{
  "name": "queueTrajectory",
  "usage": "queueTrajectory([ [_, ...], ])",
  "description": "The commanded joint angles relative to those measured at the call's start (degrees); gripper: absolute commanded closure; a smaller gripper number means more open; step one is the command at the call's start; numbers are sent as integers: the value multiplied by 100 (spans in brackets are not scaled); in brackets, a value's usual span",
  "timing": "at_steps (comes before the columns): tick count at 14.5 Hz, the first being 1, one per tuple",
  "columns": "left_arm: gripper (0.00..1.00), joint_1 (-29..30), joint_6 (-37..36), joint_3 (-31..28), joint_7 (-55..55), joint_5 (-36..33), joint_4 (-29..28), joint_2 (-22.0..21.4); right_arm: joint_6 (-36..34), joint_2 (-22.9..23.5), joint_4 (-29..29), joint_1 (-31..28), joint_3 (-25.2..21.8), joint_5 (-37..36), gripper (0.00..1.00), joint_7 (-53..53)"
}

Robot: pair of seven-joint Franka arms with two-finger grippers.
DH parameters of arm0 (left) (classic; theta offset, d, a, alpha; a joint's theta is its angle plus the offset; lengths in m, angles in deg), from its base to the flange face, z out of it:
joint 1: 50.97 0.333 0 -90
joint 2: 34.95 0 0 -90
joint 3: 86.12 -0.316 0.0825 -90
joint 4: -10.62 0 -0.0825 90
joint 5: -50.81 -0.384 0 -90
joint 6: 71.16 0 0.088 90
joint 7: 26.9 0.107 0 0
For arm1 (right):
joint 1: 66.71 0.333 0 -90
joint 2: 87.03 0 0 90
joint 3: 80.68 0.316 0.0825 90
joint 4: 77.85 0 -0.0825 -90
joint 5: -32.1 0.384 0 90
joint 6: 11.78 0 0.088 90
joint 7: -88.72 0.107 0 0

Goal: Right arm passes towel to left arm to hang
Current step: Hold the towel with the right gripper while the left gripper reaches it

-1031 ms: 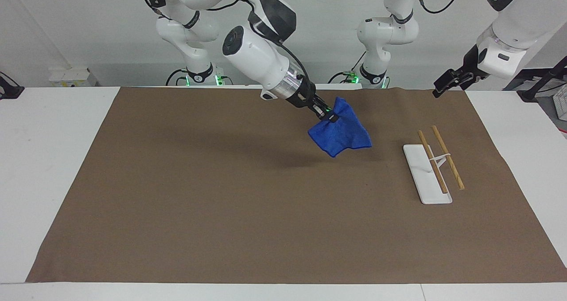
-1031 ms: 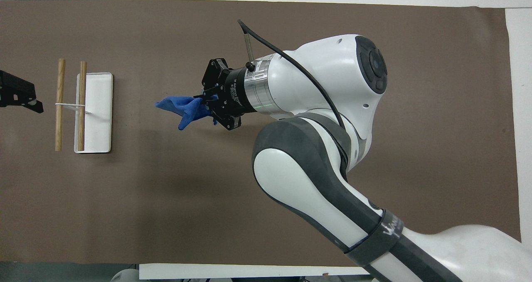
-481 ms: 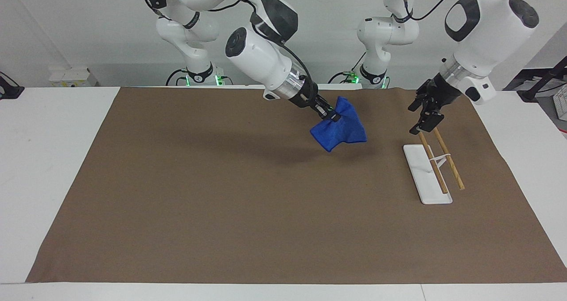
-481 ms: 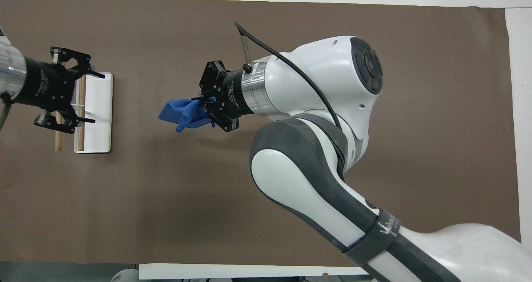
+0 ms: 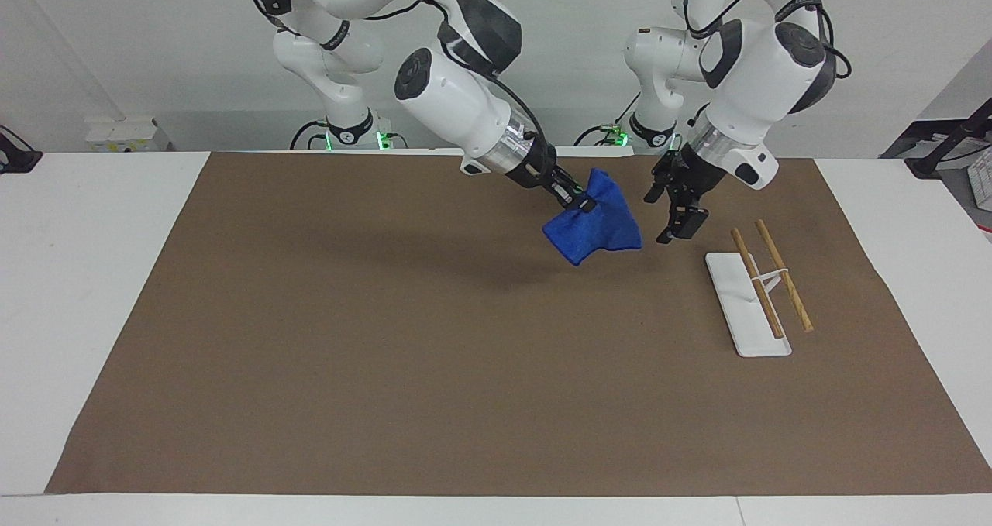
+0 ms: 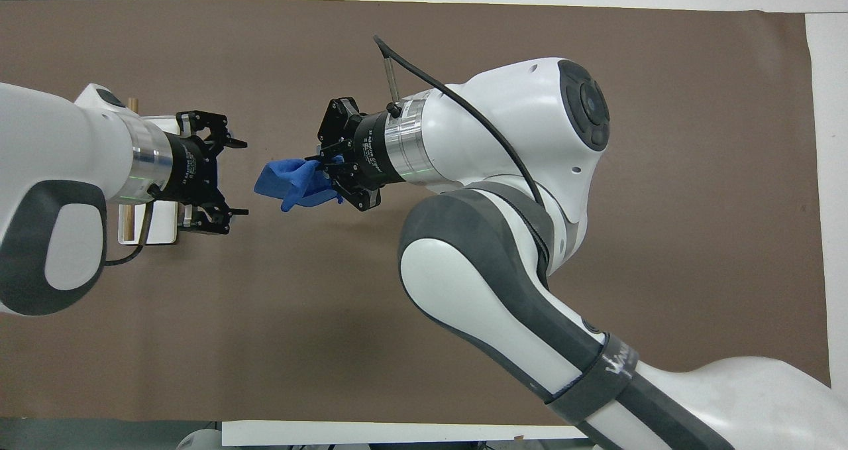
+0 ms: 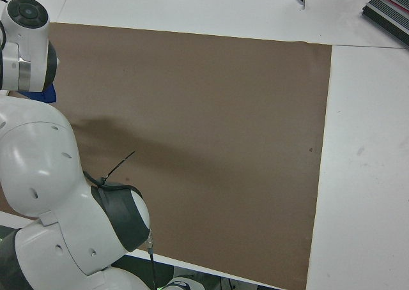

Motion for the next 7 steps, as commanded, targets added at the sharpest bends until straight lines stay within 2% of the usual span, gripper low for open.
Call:
queueTrajectory([
  [1,7,-365,323,-76,-106,77,-346,-72,16,73,30,-50,97,-5,100,2],
  [2,12,-488,471,-76,-133,77,-442,-54,16,73,21,-50,97,-5,100,2],
  [4,30,-534,727,-76,-430,77,-478,42,-1,73,21,-50,97,-5,100,2],
  [7,70,-516,781,-76,-493,85,-469,51,-1,73,21,-50,97,-5,100,-6],
])
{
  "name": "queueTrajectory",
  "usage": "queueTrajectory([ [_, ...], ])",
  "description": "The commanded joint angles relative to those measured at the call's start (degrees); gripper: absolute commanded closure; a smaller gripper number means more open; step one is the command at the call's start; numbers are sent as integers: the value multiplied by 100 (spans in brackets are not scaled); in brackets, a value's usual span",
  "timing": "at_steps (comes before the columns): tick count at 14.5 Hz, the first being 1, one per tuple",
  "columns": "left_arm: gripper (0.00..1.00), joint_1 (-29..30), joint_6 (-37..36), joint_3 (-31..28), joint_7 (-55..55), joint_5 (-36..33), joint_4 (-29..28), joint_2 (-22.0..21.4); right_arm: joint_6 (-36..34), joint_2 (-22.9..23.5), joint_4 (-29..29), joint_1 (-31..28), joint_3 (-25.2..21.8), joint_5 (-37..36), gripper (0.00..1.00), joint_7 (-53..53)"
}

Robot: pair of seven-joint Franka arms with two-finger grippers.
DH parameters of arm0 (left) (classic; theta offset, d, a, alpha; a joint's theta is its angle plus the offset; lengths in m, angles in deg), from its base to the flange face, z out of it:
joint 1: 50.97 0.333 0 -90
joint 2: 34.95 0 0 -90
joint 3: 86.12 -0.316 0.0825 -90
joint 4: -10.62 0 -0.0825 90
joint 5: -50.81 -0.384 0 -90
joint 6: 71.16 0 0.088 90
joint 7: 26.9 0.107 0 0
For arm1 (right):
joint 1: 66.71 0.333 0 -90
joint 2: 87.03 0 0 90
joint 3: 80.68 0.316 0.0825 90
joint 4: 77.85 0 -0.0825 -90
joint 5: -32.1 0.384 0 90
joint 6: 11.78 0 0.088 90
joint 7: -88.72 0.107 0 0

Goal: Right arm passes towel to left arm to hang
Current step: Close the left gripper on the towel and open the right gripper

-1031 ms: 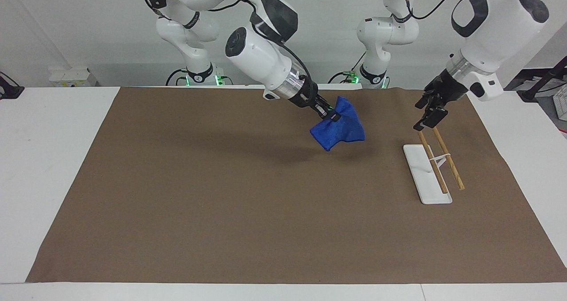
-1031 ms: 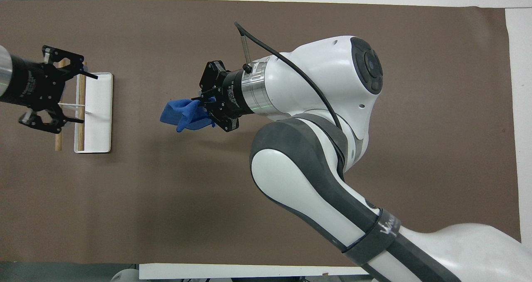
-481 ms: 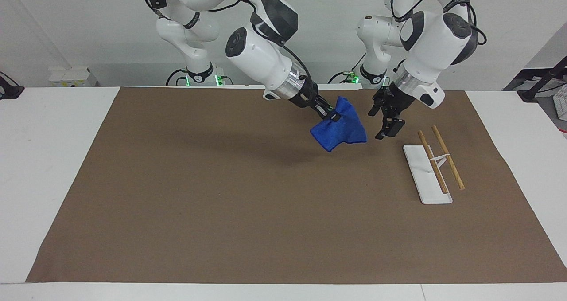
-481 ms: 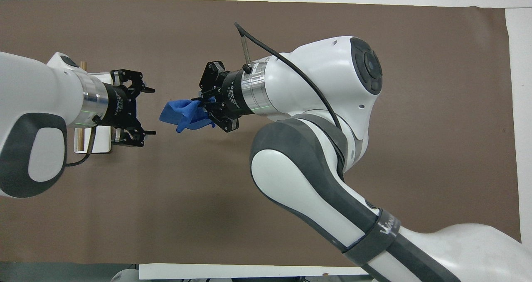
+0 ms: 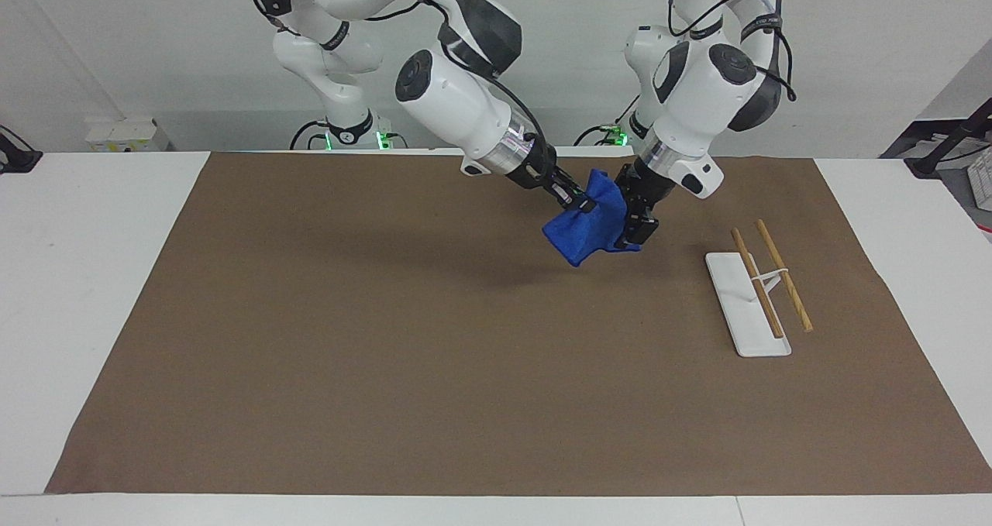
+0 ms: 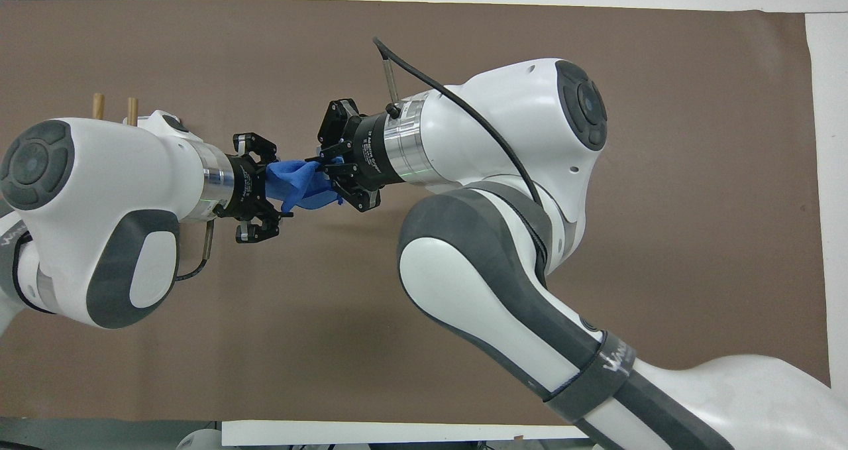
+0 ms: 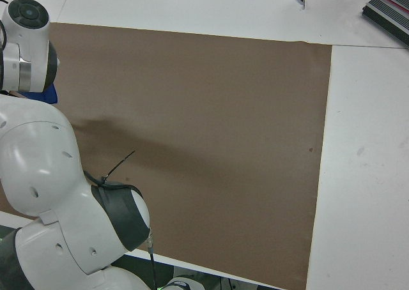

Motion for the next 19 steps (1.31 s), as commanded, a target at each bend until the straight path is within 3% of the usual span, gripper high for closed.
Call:
queueTrajectory([
  [1,81,-45,144,-74,-78,84,-106,-53,-7,58,33,-51,93,-14,100,-6],
  [3,96,17,144,-74,-78,84,-62,-19,-7,58,33,-51,93,-22,100,-6],
  [4,98,35,144,-82,-78,84,-45,-1,-7,58,33,-51,93,-22,100,-6],
  [12,100,122,144,-91,-69,84,-36,8,-15,58,33,-51,93,-66,100,-6],
  [13,100,123,144,-100,-52,84,-36,-1,-42,49,42,-51,84,-66,94,-6],
  [15,100,166,135,-109,-17,84,-36,8,-129,40,59,-69,58,-66,6,-6],
  [16,100,201,135,-109,1,84,-36,8,-130,31,77,-69,14,-75,0,-24],
  [19,99,508,170,-126,315,14,25,34,-156,-47,16,-69,-39,-530,0,-785],
])
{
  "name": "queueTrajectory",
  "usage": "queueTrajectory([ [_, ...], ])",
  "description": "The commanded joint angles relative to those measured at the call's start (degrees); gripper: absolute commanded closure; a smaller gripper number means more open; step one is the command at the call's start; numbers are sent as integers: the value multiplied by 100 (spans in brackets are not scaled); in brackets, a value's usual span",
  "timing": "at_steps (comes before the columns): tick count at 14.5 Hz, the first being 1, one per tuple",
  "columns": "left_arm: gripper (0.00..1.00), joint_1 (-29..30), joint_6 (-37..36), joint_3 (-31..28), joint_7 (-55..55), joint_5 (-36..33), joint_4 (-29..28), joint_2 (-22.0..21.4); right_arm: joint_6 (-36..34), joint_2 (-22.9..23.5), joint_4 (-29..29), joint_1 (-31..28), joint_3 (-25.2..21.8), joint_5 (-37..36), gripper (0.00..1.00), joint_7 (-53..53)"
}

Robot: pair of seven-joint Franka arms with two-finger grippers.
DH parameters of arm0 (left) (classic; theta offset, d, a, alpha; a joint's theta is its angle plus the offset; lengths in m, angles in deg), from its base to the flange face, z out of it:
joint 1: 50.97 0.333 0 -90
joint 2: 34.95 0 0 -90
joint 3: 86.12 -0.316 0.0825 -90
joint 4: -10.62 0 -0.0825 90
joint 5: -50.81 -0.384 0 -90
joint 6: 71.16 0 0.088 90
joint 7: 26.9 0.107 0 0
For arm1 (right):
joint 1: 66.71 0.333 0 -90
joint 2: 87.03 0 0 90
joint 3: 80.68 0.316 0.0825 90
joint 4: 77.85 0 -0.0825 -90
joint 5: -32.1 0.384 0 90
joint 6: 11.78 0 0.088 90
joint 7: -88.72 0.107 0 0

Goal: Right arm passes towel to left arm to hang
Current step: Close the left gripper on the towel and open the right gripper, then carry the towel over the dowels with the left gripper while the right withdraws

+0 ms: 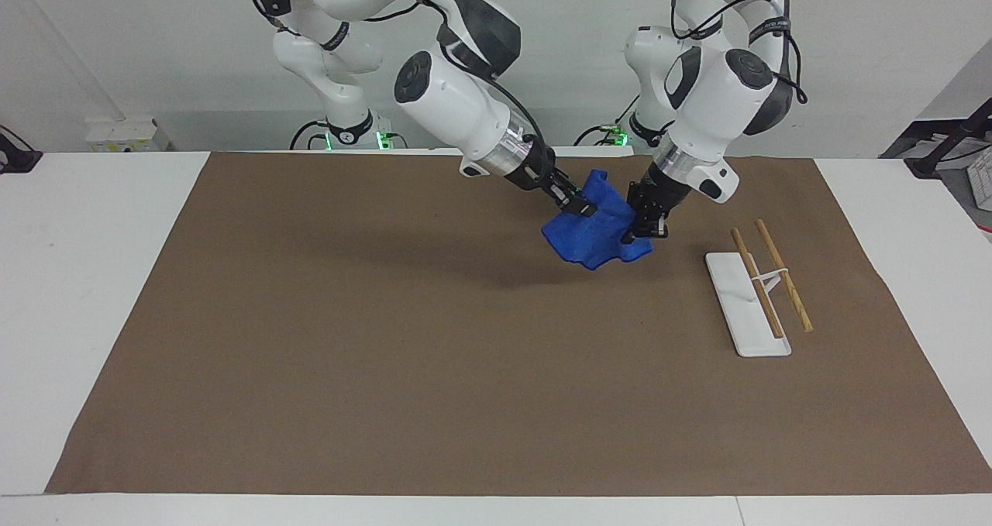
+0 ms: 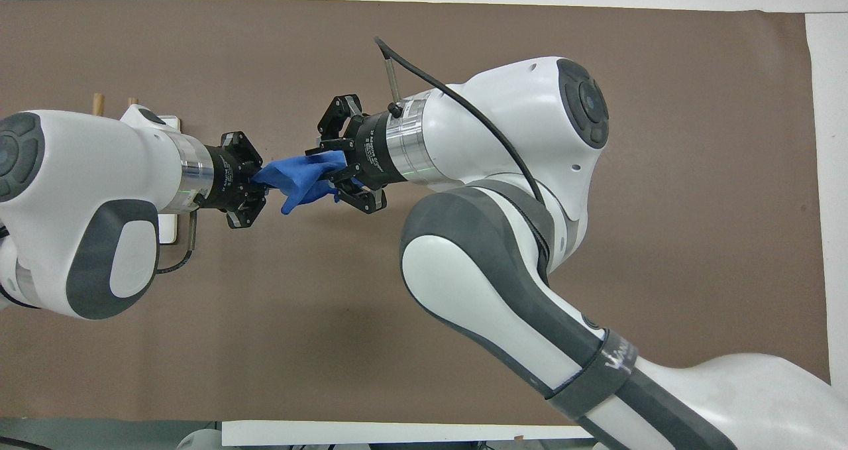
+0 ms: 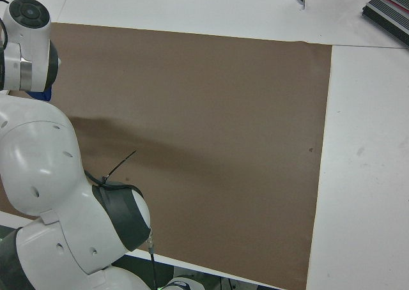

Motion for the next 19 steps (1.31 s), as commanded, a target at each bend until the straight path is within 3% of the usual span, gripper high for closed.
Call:
queueTrajectory([
  [1,99,442,101,0,556,17,77,57,-188,-114,-107,-34,-55,-696,0,-843],
  [4,99,908,372,0,1364,8,86,145,-854,-448,-494,9,-396,-2443,0,-1794],
  [7,99,1391,444,0,2479,8,95,181,-2241,-755,-478,342,-1335,-3519,0,-3661],
  [12,99,2007,426,0,4870,8,217,242,-2930,-1485,-521,387,-2874,-3530,0,-7144],
  [14,99,2192,330,0,5408,8,637,452,-3176,-1713,-521,414,-3497,-3478,0,-7936],
  [17,99,2228,120,-17,6015,-280,1069,620,-3633,-1960,-478,958,-4947,-3285,0,-9124],
  [19,100,2228,-144,-17,6174,-999,1350,742,-3713,-1961,-460,915,-5135,-2837,0,-9153],
])
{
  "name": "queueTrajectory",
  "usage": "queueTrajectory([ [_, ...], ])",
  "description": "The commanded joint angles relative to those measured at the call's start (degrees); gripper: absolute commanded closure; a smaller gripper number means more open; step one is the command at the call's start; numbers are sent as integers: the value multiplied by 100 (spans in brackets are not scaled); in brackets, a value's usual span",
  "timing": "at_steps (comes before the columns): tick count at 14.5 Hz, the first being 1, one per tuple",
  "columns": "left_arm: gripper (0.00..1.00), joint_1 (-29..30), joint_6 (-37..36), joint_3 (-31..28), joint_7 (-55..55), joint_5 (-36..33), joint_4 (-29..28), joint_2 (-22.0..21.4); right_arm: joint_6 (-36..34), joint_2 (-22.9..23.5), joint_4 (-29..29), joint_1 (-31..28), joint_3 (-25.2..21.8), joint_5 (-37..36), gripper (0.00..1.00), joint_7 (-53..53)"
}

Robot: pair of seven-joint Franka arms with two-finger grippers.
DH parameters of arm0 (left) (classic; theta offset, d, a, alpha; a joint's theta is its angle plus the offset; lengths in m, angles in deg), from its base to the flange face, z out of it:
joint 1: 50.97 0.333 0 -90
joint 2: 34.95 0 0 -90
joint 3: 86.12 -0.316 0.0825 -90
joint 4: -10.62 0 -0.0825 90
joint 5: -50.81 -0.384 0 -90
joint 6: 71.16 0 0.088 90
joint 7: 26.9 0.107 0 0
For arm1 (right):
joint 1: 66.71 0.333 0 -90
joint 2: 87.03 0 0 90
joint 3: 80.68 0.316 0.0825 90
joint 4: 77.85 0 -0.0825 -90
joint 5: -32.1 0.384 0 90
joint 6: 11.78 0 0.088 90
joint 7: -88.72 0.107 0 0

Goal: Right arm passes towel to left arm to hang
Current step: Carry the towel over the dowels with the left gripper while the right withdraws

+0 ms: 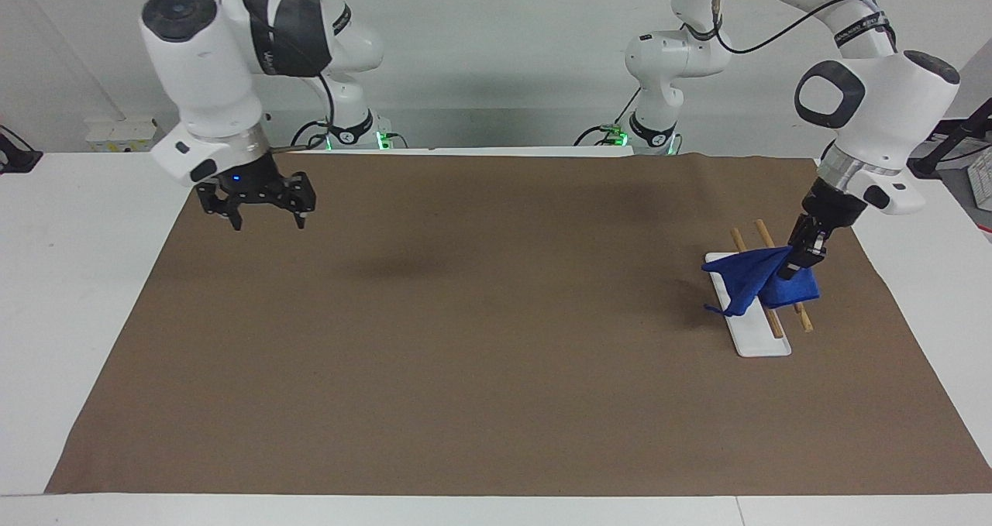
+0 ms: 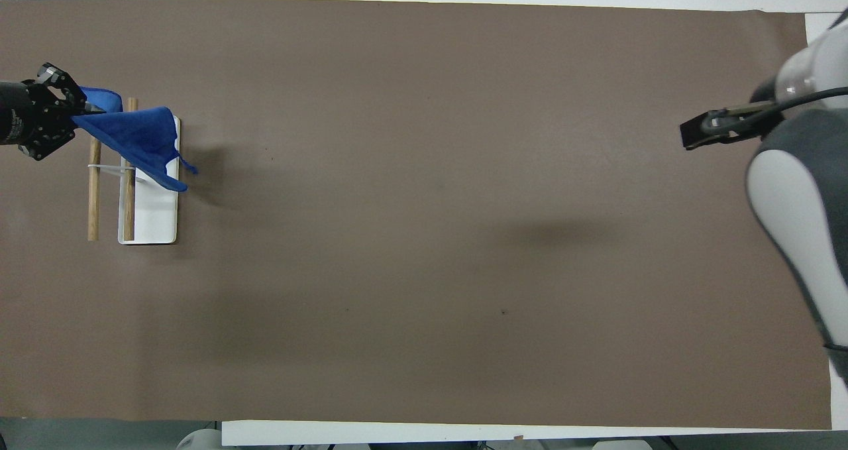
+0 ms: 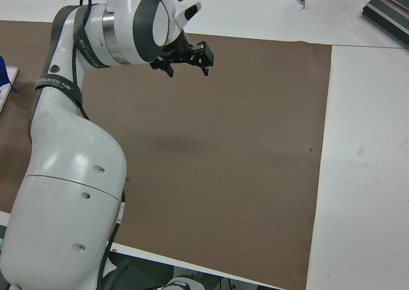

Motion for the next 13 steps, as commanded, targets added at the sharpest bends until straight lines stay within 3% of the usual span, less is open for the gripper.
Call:
queueTrajectory([
  [1,100,45,-418,13,222,-618,540,261,-32,-77,-127,81,-130,308,0,-93],
  [6,100,230,-585,13,240,-1103,847,287,-32,-121,-153,89,-139,326,0,-111],
  [8,100,230,-796,4,458,-1173,997,305,-425,-182,-215,28,-182,317,0,-119],
  [13,99,230,-745,13,609,-1578,867,261,-665,-200,-215,-139,-183,335,0,-120],
])
